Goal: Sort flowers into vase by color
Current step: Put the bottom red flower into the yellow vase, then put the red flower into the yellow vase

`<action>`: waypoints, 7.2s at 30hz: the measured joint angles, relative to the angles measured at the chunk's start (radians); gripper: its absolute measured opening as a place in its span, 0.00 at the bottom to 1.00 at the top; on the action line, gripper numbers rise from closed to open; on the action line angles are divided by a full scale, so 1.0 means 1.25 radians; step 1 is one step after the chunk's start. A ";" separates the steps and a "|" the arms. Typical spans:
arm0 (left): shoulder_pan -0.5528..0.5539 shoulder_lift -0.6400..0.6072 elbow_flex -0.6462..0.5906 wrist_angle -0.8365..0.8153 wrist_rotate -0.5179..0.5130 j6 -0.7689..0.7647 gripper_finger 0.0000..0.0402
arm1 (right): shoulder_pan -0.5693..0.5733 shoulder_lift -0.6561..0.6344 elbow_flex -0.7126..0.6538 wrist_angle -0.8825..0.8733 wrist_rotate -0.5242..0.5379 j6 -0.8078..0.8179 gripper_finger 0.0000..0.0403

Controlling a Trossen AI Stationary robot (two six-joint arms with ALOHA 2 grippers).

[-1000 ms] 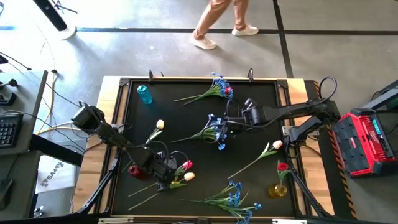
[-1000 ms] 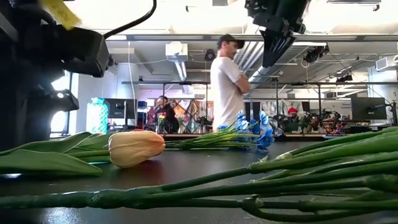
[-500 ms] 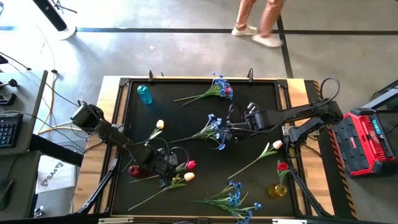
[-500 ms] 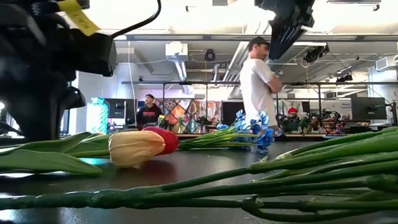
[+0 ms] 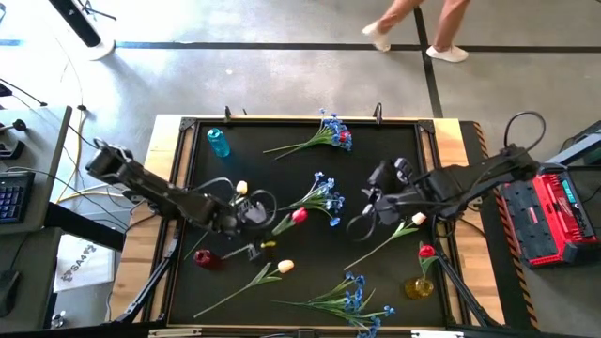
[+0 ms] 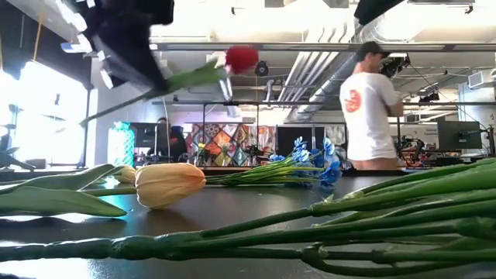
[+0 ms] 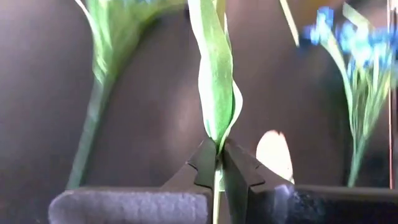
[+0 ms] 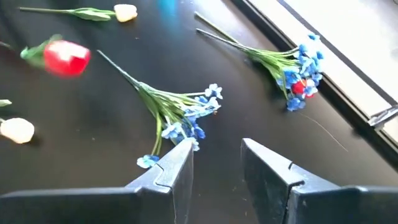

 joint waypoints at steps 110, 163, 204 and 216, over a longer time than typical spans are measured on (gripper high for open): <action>0.254 0.057 0.001 0.545 0.097 0.512 0.30 | 0.327 -0.164 0.030 -0.224 -0.225 0.278 0.00; 0.254 0.057 0.001 0.584 0.099 0.460 0.30 | 0.782 0.009 0.130 -0.231 0.039 0.484 0.12; 0.260 0.057 0.001 0.414 0.097 0.429 0.30 | 0.743 -0.105 0.132 -0.133 0.471 0.335 0.34; 0.249 0.048 0.000 0.116 0.071 0.349 0.30 | 0.386 -0.123 0.132 -0.191 0.426 0.308 0.34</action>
